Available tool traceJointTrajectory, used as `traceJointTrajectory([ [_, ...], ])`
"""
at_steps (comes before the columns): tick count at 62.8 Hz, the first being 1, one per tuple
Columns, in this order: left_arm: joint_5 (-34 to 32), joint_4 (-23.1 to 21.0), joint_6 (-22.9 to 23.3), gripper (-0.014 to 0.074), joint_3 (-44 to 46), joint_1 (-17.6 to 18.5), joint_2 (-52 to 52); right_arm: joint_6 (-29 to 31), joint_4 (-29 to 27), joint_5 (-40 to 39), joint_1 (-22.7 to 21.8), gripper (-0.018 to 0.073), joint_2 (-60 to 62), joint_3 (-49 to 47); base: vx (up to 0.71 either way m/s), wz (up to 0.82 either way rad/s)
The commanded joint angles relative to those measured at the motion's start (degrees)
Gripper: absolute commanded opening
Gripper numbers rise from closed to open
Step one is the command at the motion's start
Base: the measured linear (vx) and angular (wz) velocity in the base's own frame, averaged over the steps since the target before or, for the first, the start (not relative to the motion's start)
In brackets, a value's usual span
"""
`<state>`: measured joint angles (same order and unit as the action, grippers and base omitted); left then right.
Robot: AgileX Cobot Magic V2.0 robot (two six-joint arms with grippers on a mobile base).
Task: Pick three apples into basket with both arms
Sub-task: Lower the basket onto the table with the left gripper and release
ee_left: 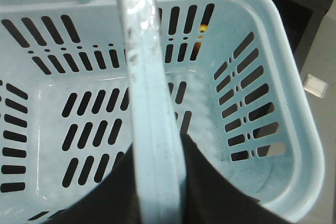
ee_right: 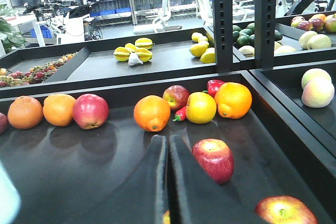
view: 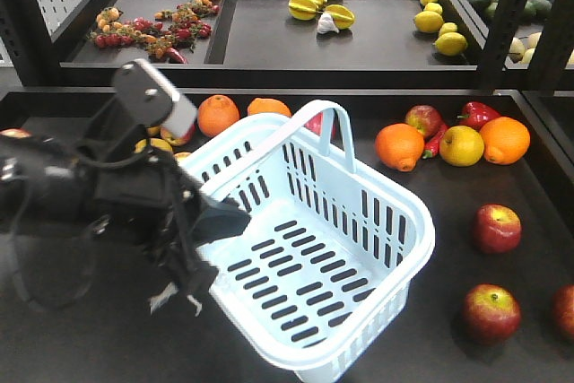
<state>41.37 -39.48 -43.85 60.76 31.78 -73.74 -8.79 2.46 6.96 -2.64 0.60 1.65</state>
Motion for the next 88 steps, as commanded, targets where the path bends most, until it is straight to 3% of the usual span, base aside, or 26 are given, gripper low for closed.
traceJointTrajectory([
  [1, -4.09, -2.96, -4.56, -0.0006, 5.46, 0.25, -2.62, 0.69, 0.34, -4.49, -0.23, -0.0004, 0.59, 0.73, 0.00, 0.00],
  [11, -1.25, -2.17, -8.60, -0.0006, 14.05, 0.25, -10.95, 0.69, 0.34, -4.49, -0.23, -0.0004, 0.59, 0.73, 0.00, 0.00],
  [25, 4.09, 4.99, -8.53, -0.0006, 24.55, 0.25, -21.99, 0.69, 0.34, -4.49, -0.23, -0.0004, 0.59, 0.73, 0.00, 0.00],
  [47, 3.49, 8.87, -8.53, 0.0019, 28.44, 0.25, -29.24, 0.69, 0.34, -4.49, -0.23, -0.0004, 0.59, 0.73, 0.00, 0.00],
  [58, 3.44, 9.12, -8.53, 0.0143, 28.44, 0.25, -29.42, 0.69, 0.34, -4.49, -0.23, -0.0004, 0.59, 0.73, 0.00, 0.00],
  [76, 3.65, 9.12, -8.42, 0.0486, 28.44, 0.25, -29.42, 0.69, 0.34, -4.49, -0.23, -0.0004, 0.59, 0.73, 0.00, 0.00],
  [88, 5.85, 12.20, -4.25, 0.0519, 28.44, 0.25, -26.94, 0.69, 0.34, -4.49, -0.23, -0.0004, 0.59, 0.73, 0.00, 0.00],
])
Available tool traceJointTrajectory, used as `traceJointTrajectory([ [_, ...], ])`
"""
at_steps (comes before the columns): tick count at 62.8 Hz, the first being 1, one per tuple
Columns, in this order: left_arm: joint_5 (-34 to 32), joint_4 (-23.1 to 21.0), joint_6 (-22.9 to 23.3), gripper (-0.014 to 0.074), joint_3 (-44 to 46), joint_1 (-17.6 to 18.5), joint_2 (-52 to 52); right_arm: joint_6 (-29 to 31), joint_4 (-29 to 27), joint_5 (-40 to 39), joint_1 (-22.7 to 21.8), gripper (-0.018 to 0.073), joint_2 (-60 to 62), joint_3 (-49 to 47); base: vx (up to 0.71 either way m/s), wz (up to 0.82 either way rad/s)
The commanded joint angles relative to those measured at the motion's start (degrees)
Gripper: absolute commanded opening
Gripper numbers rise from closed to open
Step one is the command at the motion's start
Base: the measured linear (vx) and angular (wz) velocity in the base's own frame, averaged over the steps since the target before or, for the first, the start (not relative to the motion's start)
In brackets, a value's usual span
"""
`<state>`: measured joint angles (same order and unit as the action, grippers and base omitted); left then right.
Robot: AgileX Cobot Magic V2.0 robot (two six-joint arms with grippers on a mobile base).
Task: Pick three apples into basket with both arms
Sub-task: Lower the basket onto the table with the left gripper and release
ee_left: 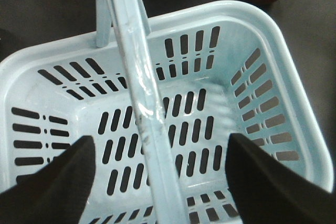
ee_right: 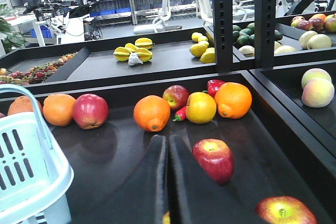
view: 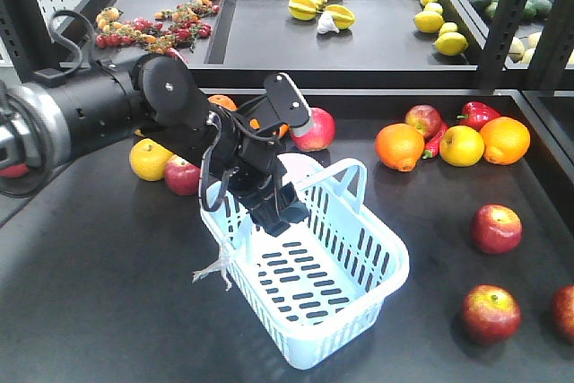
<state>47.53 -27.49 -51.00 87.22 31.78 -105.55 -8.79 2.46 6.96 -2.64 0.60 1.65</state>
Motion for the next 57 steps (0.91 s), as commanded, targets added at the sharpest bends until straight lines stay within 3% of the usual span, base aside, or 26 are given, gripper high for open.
traceJointTrajectory([
  [1, -0.01, 0.73, 3.48, 0.0516, 1.98, 0.25, 5.25, 0.69, 0.34, -4.49, -0.23, -0.0004, 0.59, 0.73, 0.00, 0.00],
  [8, 2.91, 5.28, 9.46, 0.0468, 1.98, 0.25, 9.09, 0.69, 0.34, -4.49, -0.23, -0.0004, 0.59, 0.73, 0.00, 0.00],
  [15, 7.60, 9.81, 16.07, 0.0350, 1.98, 0.25, 12.96, 0.69, 0.34, -4.49, -0.23, -0.0004, 0.59, 0.73, 0.00, 0.00],
  [20, 12.57, 13.25, 20.13, 0.0215, 1.98, 0.25, 16.18, 0.69, 0.34, -4.49, -0.23, -0.0004, 0.59, 0.73, 0.00, 0.00],
  [28, 20.10, 15.38, 21.80, -0.0010, 1.93, 0.25, 21.76, 0.69, 0.34, -4.49, -0.23, -0.0004, 0.59, 0.73, 0.00, 0.00],
  [39, 20.63, 12.72, 22.08, -0.0008, -0.02, 0.25, 31.57, 0.69, 0.34, -4.49, -0.23, -0.0004, 0.59, 0.73, 0.00, 0.00],
  [47, 13.70, 12.39, 24.59, -0.0008, -7.62, 0.25, 40.21, 0.69, 0.34, -4.49, -0.23, -0.0004, 0.59, 0.73, 0.00, 0.00],
  [57, 3.11, 12.39, 29.36, -0.0008, -23.42, 0.25, 52.90, 0.69, 0.34, -4.49, -0.23, -0.0004, 0.59, 0.73, 0.00, 0.00],
])
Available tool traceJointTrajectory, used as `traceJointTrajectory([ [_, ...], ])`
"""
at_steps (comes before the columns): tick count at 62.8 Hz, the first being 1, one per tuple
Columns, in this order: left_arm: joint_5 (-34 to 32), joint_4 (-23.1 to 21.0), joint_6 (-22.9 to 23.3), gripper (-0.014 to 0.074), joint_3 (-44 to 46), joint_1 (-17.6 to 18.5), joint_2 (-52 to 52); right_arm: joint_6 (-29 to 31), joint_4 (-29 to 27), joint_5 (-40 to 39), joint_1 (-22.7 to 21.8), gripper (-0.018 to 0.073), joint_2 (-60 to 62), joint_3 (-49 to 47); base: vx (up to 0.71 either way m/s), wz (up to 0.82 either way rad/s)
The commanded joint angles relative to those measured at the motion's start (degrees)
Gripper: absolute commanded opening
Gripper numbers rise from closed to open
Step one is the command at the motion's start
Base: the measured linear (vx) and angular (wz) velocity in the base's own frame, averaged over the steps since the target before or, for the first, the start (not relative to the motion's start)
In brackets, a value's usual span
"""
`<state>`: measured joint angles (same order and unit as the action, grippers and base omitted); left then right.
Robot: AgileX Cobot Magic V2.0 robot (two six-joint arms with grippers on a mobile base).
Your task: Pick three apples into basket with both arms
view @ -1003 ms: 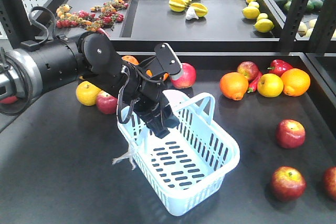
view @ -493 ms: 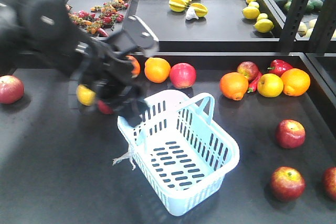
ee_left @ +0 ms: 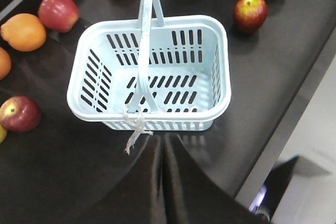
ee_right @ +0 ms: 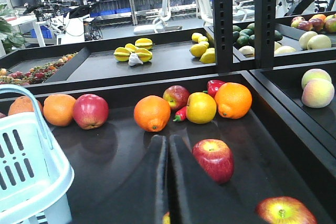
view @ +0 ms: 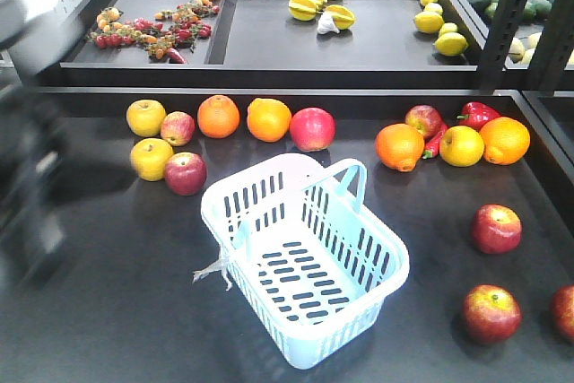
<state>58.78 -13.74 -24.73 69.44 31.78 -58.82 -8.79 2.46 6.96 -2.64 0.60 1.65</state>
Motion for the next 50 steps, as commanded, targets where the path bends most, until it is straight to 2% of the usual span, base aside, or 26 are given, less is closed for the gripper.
traceJointTrajectory([
  [1, -9.58, -1.37, 3.82, -0.0008, -7.91, 0.25, 7.69, 0.69, 0.34, -4.49, -0.23, -0.0004, 0.59, 0.73, 0.00, 0.00],
  [19, -30.80, -2.86, 13.36, -0.0008, -39.43, 0.25, 28.20, 0.69, 0.34, -4.49, -0.23, -0.0004, 0.59, 0.73, 0.00, 0.00],
  [28, -36.66, -6.50, 16.58, -0.0008, -48.20, 0.25, 35.17, 0.69, 0.34, -4.49, -0.23, -0.0004, 0.59, 0.73, 0.00, 0.00],
  [37, -39.54, -8.88, 16.57, -0.0008, -52.67, 0.25, 38.21, 0.38, 0.12, -4.71, -0.23, -0.0004, 0.59, 0.74, 0.00, 0.00],
  [39, -39.80, -9.39, 16.57, -0.0008, -53.15, 0.25, 38.29, -0.55, -0.84, -5.15, -0.23, -0.0004, 0.59, 0.74, 0.00, 0.00],
  [50, -40.18, -10.24, 16.51, -0.0008, -53.29, 0.25, 38.29, -12.51, -14.66, -9.45, -0.23, -0.0004, 0.59, 0.74, 0.00, 0.00],
])
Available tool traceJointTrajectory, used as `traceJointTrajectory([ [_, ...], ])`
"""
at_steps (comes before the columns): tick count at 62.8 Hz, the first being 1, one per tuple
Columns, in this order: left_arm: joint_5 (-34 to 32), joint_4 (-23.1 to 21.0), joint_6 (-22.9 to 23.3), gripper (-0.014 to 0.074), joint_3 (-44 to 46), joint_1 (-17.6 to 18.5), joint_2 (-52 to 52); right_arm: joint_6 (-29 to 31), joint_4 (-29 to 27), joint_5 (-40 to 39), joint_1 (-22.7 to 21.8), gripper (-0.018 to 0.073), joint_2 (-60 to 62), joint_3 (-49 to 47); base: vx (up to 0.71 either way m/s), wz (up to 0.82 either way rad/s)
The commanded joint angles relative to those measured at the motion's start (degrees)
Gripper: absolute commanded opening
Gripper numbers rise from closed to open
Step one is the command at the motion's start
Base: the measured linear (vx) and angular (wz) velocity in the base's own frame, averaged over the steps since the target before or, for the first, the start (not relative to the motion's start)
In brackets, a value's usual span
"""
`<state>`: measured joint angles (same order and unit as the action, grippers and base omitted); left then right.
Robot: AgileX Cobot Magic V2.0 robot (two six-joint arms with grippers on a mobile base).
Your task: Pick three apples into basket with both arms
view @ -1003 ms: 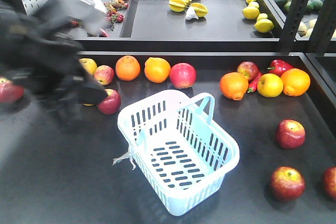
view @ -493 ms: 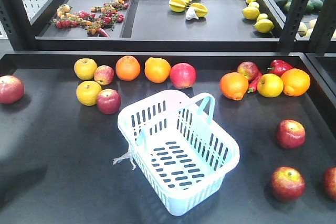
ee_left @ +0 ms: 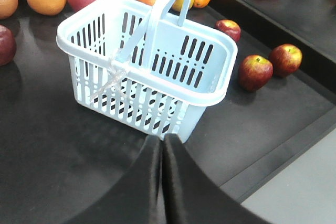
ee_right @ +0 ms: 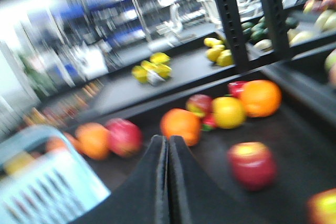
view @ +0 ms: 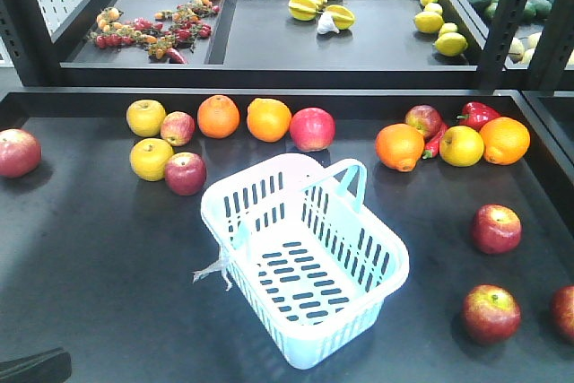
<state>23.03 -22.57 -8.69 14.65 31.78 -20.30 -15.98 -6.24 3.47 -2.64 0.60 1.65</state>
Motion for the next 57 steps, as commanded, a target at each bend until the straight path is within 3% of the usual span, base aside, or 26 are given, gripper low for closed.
traceJointTrajectory([
  [1, -4.47, -1.41, 0.47, -0.0008, 1.50, 0.25, -0.23, -6.21, -7.43, -6.20, -0.23, -0.0004, 0.59, 0.74, 0.00, 0.00],
  [10, -4.47, -1.41, 0.47, -0.0008, 1.50, 0.25, -0.23, -9.57, -15.52, -7.00, 0.11, -0.0004, 0.59, 0.38, 0.00, 0.00],
  [15, -4.47, -1.41, 0.47, -0.0008, 1.50, 0.25, -0.23, -9.54, -16.68, -4.56, 1.01, -0.0004, 0.59, -1.46, 0.00, 0.00],
  [27, -4.47, -1.41, 0.47, -0.0008, 1.50, 0.25, -0.23, 2.02, -12.80, 3.91, 4.62, -0.0004, -2.08, -14.35, 0.00, 0.00],
  [34, -4.45, -1.35, 0.47, -0.0008, 1.50, 0.25, -0.23, 6.83, -11.25, 12.28, 5.58, -0.0004, -9.87, -24.01, 0.00, 0.00],
  [42, -4.40, -1.36, 0.47, -0.0008, 1.50, 0.25, -0.23, 12.65, -4.56, 23.91, 5.51, 0.0012, -21.10, -34.75, 0.00, 0.00],
  [49, -4.40, -1.36, 0.42, -0.0008, 1.50, 0.25, -0.23, 12.65, 2.56, 31.91, 5.51, 0.0098, -31.17, -41.65, 0.00, 0.00],
  [52, -4.40, -1.36, 0.42, -0.0008, 1.50, 0.25, -0.23, 12.65, 4.92, 34.10, 5.51, 0.0167, -34.81, -43.40, 0.00, 0.00],
  [57, -4.40, -1.36, 0.42, -0.0008, 1.50, 0.25, -0.23, 12.37, 8.09, 36.05, 5.51, 0.0357, -40.79, -44.93, 0.00, 0.00],
])
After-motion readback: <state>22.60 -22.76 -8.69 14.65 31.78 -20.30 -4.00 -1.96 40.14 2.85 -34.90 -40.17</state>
